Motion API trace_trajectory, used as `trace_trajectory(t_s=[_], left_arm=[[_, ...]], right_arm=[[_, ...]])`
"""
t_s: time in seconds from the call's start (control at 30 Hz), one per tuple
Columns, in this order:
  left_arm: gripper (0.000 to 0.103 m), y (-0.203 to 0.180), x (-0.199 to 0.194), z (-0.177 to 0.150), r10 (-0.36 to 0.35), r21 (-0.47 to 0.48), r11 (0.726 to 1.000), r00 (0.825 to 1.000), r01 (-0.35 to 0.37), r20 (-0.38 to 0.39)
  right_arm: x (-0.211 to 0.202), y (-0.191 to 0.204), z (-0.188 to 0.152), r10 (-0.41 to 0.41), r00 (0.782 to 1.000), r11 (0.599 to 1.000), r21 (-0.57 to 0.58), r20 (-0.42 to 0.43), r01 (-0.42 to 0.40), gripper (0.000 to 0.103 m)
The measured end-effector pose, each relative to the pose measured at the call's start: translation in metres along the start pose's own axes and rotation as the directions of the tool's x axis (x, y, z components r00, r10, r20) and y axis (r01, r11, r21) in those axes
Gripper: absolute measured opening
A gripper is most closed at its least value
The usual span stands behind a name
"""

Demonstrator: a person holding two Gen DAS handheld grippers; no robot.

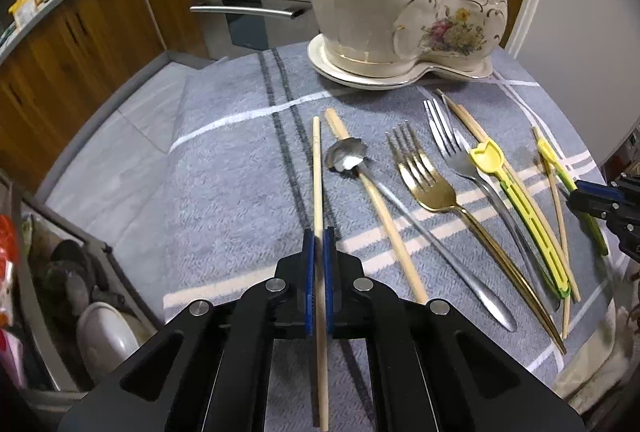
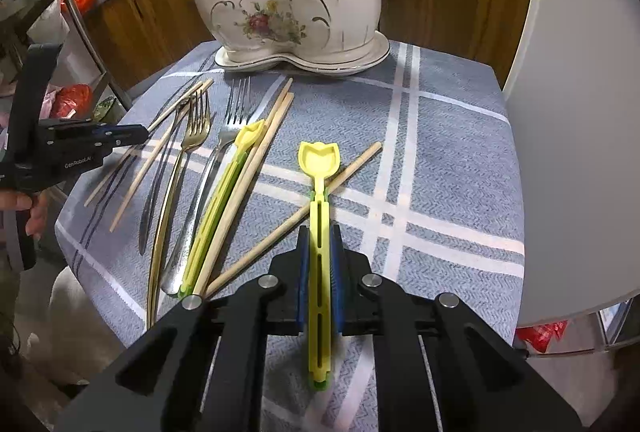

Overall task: Organize utensils
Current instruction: 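Lift both held utensils and carry them over the ceramic holder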

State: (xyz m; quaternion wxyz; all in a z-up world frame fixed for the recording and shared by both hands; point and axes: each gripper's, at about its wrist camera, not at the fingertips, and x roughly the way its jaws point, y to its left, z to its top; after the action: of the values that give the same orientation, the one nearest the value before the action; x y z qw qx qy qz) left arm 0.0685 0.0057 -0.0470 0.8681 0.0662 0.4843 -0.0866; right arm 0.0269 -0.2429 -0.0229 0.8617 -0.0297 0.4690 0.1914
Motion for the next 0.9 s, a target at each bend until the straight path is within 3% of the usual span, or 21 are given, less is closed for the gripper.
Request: trace_trajectory(t_s=[0.2,0.4,0.57,0.8,0.9], left_arm=[[0.005,0.017,-0.02,-0.007,-0.016,-0.056,0.998,0.995,0.021,0.095],[0.005,0.032,-0.057,0.002,-0.012,-0.111,0.993,0.968,0.041,0.249],[0.005,0.038,-0.088,0.027,-0.063,-0.122,0.985,0.918,0.119,0.392],[0.005,0.027,-0.106,0.087,-0.159,-0.078,0.968,0.829,0.237,0.536],[0.005,0.021,-0.106,0.113,-0.177,-0.052,0.966,0.801,0.251,0.572]], right_arm=[[-0.017,-0.006,0.005,0.045,0.995,0.998,0.03,0.091,-0.048,0.01],[-0.031,-0.009,0.025,0.058,0.979,0.998,0.025,0.195,-0.064,0.01],[-0.044,-0.015,0.056,0.061,0.952,0.996,0.043,0.301,-0.078,0.01],[-0.057,-0.023,0.115,0.112,0.863,0.984,0.064,0.493,-0.164,0.01],[-0.044,-0.029,0.14,0.155,0.824,0.968,0.085,0.544,-0.238,0.01]])
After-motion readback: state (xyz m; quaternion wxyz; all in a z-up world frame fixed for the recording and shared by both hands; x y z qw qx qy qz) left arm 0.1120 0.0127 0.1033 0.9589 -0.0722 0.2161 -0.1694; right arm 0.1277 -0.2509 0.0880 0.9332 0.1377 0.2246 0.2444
